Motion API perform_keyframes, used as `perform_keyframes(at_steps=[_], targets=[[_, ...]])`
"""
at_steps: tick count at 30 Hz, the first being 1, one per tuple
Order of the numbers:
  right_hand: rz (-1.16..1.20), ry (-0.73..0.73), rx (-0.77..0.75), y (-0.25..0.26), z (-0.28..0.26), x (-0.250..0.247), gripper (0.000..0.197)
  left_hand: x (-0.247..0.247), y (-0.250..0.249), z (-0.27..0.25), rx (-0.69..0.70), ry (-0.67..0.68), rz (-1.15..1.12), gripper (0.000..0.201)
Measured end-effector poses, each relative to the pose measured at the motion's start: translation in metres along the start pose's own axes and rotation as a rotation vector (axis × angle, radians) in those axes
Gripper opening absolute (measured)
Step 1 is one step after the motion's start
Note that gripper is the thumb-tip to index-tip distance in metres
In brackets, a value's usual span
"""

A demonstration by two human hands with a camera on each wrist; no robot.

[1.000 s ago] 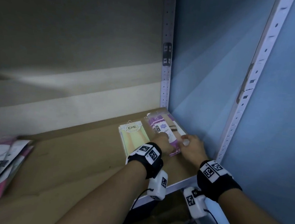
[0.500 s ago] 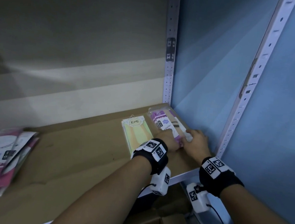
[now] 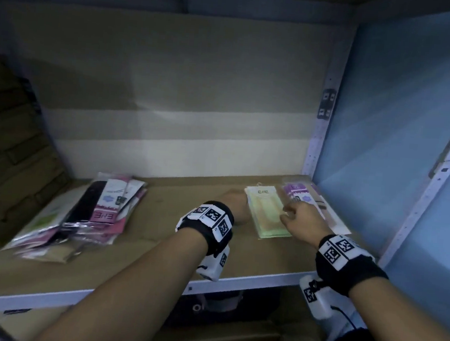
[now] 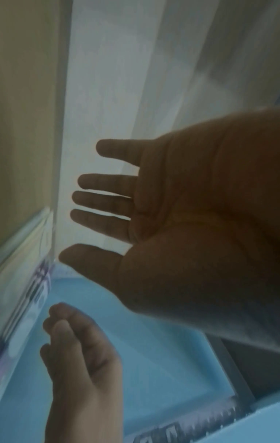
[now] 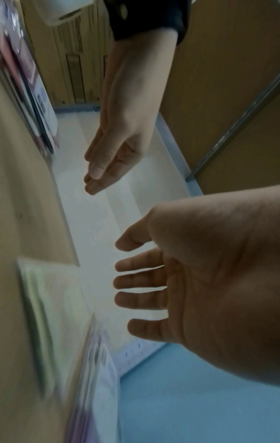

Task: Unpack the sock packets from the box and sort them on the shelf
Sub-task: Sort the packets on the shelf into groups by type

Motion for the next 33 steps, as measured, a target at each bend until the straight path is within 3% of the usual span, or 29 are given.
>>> perform_keyframes(at_steps=[4,9,15,19,22,25,30,33], targets=[[-0.090,0.145,-0.084,0.057,-0.003,0.019,0.027,-0.019,0.067,-0.039,-0.166,0.019,0.066,0.030],[-0.109,0.253,-0.209,0.137,-0.010,0.052,0.028,-0.045,0.150,-0.102,-0.343,-0.056,0.060,0.033],[-0.120,0.326,-0.369,0.230,-0.023,0.105,0.023,-0.064,0.229,-0.180,-0.474,-0.167,-0.044,0.015],[-0.134,0.345,-0.424,0.276,-0.034,0.136,0.022,-0.057,0.283,-0.219,-0.625,-0.212,-0.110,0.035],[-0.106,0.380,-0.439,0.299,-0.041,0.155,0.022,-0.051,0.313,-0.235,-0.680,-0.212,-0.144,0.052],[-0.103,0.413,-0.437,0.311,-0.038,0.174,0.030,-0.046,0.339,-0.240,-0.687,-0.200,-0.148,0.046],[-0.126,0.423,-0.431,0.320,-0.027,0.194,0.018,-0.039,0.370,-0.235,-0.724,-0.128,-0.147,0.045],[-0.077,0.422,-0.396,0.322,-0.019,0.200,0.012,-0.035,0.387,-0.228,-0.742,-0.161,-0.178,0.042]])
Point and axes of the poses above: each hand's wrist, its own z-axis towards the middle knuckle, its own x-axis out of the palm, y = z × x, the point moved 4 cm from there along z, towards the middle knuckle, and after that the axes turned 4 degrees about y, right-handed, at the moved point
